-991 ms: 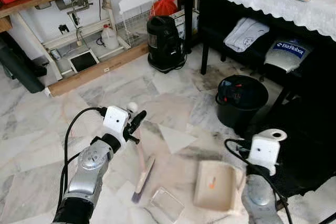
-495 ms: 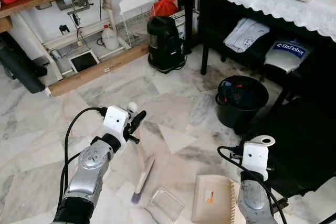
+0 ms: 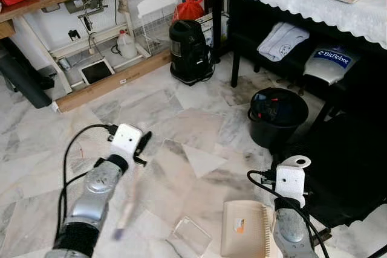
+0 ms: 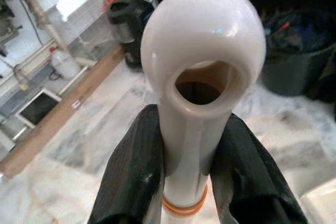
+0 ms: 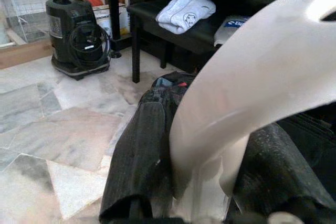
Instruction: Sweep floor
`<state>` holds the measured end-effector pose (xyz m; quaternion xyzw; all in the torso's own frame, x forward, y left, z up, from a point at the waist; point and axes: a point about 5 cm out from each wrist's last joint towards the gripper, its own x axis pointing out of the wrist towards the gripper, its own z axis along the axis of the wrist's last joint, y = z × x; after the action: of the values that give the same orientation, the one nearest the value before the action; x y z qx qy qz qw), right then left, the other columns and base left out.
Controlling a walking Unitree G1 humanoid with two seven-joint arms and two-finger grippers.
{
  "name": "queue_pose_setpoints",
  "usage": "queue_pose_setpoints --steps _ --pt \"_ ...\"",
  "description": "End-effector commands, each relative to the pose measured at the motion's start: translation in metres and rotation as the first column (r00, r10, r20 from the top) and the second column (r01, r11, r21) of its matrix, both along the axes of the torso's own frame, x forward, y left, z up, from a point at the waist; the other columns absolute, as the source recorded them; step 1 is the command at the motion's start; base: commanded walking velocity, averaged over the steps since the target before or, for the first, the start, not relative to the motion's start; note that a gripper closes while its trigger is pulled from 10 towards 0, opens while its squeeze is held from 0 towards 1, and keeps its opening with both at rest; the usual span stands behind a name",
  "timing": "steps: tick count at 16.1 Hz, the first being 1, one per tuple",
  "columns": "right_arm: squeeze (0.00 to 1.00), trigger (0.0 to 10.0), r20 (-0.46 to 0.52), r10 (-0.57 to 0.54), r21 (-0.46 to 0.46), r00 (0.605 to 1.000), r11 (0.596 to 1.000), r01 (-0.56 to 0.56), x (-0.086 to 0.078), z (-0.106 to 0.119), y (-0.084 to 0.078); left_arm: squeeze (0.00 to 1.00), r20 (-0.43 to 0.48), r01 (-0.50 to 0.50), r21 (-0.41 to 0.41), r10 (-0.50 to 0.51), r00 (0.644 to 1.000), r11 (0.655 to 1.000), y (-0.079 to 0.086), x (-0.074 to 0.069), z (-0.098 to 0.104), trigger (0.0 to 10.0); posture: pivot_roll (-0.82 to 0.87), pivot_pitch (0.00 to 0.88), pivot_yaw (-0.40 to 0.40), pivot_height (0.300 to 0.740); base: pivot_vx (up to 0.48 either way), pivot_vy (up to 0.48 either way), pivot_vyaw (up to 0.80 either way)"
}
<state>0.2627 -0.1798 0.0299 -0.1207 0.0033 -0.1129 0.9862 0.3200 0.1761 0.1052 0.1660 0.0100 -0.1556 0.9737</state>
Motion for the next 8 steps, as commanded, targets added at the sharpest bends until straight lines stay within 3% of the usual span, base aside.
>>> queue_pose_setpoints --steps 1,8 --pt "0.00 10.0 -0.038 0.033 0.016 0.999 0.999 -0.032 -0.004 -0.008 0.008 0.00 -0.028 0.015 0.036 -0.014 1.000 0.999 -0.002 0.002 -0.002 10.0 -0.04 0.083 0.111 0.740 0.000 0.000 0.00" --pt "0.00 10.0 -0.047 0.124 0.051 0.991 0.991 -0.122 0.000 -0.008 0.014 0.00 -0.147 0.043 0.081 -0.031 0.989 0.996 -0.003 0.002 -0.016 10.0 -0.05 0.081 0.112 0.740 0.000 0.000 0.00"
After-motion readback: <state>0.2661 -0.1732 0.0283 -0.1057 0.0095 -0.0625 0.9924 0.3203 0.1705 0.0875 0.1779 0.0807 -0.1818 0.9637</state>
